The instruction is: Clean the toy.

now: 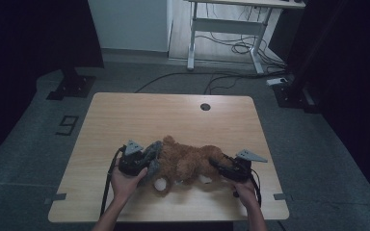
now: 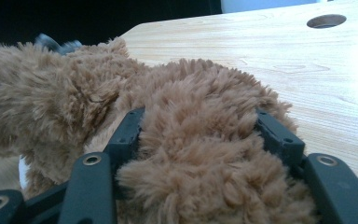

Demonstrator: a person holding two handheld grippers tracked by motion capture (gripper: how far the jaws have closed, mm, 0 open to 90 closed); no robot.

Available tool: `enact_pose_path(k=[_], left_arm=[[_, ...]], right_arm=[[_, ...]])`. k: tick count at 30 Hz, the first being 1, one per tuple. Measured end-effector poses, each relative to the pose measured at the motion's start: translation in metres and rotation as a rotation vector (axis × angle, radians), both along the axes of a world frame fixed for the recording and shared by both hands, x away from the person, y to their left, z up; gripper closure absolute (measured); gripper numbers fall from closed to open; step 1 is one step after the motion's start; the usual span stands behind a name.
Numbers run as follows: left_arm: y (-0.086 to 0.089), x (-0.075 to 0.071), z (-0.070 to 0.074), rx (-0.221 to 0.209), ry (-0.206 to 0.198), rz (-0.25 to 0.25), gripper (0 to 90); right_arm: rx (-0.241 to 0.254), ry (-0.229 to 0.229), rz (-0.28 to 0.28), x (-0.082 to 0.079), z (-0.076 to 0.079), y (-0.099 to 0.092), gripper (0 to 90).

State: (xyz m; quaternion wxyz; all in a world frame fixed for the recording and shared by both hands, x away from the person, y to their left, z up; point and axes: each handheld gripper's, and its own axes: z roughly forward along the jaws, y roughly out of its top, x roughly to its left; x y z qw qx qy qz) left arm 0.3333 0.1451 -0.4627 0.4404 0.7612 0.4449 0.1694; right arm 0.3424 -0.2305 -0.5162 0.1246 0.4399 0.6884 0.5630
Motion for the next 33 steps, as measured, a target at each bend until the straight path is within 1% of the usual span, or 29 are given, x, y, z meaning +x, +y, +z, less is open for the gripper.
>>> enact_pose_path(k=[3,4,6,7,9,10,11,12,13,14,15,16,17,21,25,27,32,33], left_arm=[[-0.010,-0.002,0.017,-0.015,-0.033,-0.026,79.0],[-0.015,-0.003,0.022,-0.019,-0.045,-0.043,79.1],[-0.027,-0.005,0.030,-0.027,-0.058,-0.074,79.1],[-0.038,-0.006,0.034,-0.025,-0.063,-0.095,79.0],[-0.054,-0.005,0.036,-0.016,-0.065,-0.124,79.0],[-0.065,-0.004,0.034,-0.007,-0.056,-0.144,79.0],[-0.076,-0.002,0.030,0.011,-0.041,-0.159,79.1],[-0.087,0.001,0.024,0.044,-0.024,-0.177,79.1],[-0.094,0.002,0.018,0.069,-0.015,-0.183,79.0],[-0.101,0.004,0.010,0.083,-0.011,-0.181,78.9],[-0.105,0.005,0.003,0.083,-0.023,-0.171,78.9],[-0.104,0.004,0.001,0.081,-0.037,-0.166,79.0],[-0.101,0.004,0.000,0.069,-0.041,-0.169,79.1],[-0.084,0.003,0.000,0.035,-0.026,-0.166,79.5],[-0.068,-0.003,0.000,0.033,-0.036,-0.144,79.7],[-0.056,-0.006,-0.001,0.037,-0.039,-0.129,79.6],[-0.027,-0.010,-0.008,0.035,-0.014,-0.072,79.8],[-0.024,-0.011,-0.009,0.035,-0.010,-0.063,80.0]], right_arm=[[0.003,0.002,-0.002,0.000,0.000,0.000,43.5],[0.004,0.003,-0.003,0.000,0.000,-0.001,43.6],[0.007,0.005,-0.005,0.000,-0.001,0.000,43.6],[0.008,0.005,-0.005,0.000,-0.001,0.000,43.6],[0.012,0.004,-0.007,0.000,-0.001,-0.001,43.6],[0.013,0.003,-0.007,0.000,-0.001,-0.001,43.6],[0.014,0.003,-0.007,0.000,-0.001,-0.001,43.7],[0.015,0.003,-0.007,0.001,-0.002,-0.001,43.7],[0.016,0.002,-0.008,0.001,-0.002,-0.001,43.7],[0.016,0.003,-0.009,0.001,-0.002,-0.001,43.7],[0.012,0.005,-0.011,0.001,-0.002,-0.001,43.7],[0.011,0.007,-0.019,0.001,-0.003,-0.001,43.7],[0.016,0.009,-0.018,0.002,-0.003,-0.002,43.7],[0.021,0.007,-0.009,0.002,-0.003,-0.001,43.8],[0.023,0.009,-0.008,0.002,-0.003,-0.001,43.9],[0.025,0.010,-0.005,0.002,-0.003,-0.001,43.9],[0.030,0.010,-0.005,0.003,-0.004,-0.002,43.9],[0.030,0.010,-0.004,0.003,-0.004,-0.002,43.8]])
